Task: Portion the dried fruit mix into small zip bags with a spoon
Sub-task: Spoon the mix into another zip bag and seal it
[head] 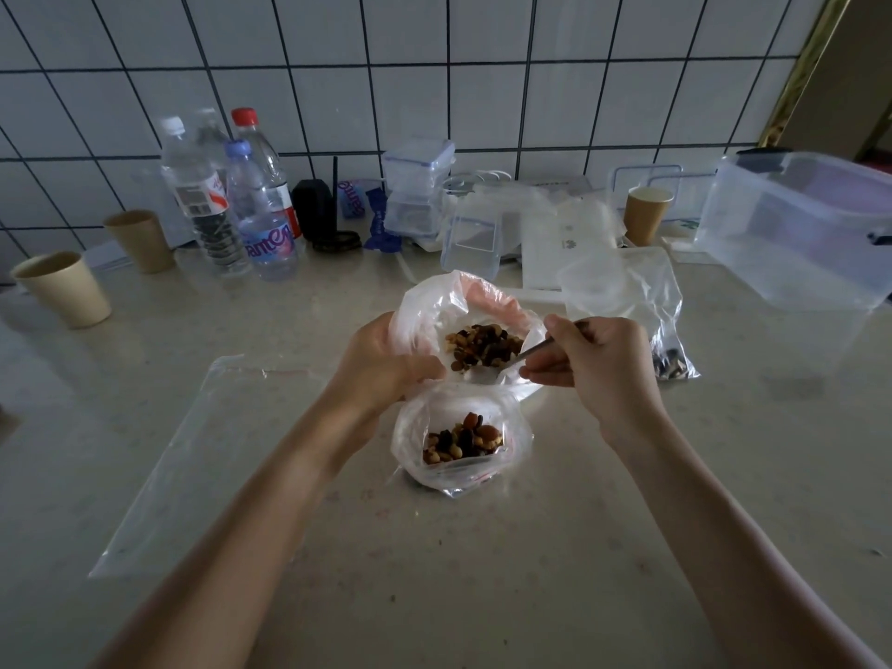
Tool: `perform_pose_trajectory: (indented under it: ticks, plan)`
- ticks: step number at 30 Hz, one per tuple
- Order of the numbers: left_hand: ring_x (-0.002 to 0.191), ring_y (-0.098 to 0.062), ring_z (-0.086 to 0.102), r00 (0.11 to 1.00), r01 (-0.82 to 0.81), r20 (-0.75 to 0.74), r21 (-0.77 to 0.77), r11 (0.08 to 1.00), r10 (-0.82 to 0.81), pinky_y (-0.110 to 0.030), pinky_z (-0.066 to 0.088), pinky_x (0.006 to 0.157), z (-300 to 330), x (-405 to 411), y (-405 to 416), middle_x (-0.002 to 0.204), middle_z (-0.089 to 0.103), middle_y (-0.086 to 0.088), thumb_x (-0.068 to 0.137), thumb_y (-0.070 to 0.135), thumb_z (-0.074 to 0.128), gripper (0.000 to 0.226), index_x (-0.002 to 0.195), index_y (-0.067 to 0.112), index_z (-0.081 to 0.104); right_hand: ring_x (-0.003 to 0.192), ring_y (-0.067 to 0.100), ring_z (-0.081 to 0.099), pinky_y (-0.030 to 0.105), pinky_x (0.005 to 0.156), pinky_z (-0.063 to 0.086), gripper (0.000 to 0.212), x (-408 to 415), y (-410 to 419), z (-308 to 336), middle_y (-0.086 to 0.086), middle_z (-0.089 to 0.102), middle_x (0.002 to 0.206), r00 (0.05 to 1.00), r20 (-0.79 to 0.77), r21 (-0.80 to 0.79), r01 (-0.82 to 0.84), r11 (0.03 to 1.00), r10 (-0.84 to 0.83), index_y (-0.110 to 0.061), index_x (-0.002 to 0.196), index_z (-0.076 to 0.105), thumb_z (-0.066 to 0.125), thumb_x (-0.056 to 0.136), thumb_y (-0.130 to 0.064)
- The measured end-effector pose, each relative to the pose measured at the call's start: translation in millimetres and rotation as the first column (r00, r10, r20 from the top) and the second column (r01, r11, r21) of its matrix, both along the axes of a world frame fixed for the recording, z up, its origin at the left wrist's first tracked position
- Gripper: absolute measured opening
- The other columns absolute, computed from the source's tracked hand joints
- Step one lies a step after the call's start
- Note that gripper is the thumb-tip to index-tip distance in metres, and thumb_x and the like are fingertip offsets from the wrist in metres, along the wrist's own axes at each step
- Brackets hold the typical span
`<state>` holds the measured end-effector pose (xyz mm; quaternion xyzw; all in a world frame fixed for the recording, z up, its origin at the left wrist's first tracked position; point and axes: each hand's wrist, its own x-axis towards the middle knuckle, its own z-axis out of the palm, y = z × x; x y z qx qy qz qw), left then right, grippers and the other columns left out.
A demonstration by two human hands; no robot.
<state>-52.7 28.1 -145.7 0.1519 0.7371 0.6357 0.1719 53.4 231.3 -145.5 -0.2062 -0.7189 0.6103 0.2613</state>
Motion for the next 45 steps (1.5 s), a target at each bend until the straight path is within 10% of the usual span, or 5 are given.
perform_pose_trajectory:
  ticks: [45]
  plan:
    - [0.091, -0.027, 0.078, 1.000, 0.000, 0.025, 0.049, 0.999, -0.001, -0.045, 0.066, 0.077, 0.0, 4.6, -1.4, 0.101, 0.080, -0.007, 0.074, -0.006, 0.082, 0.051, 0.118, 0.017, 0.071, 0.069, 0.029, 0.078, 0.038, 0.059, 0.064, 0.025, -0.7, 10.3, -2.0, 0.013, 0.077, 0.072, 0.999, 0.037, -0.001, 0.003, 1.000, -0.003, 0.001, 0.093, 0.069, 0.055, 0.106, -0.015]
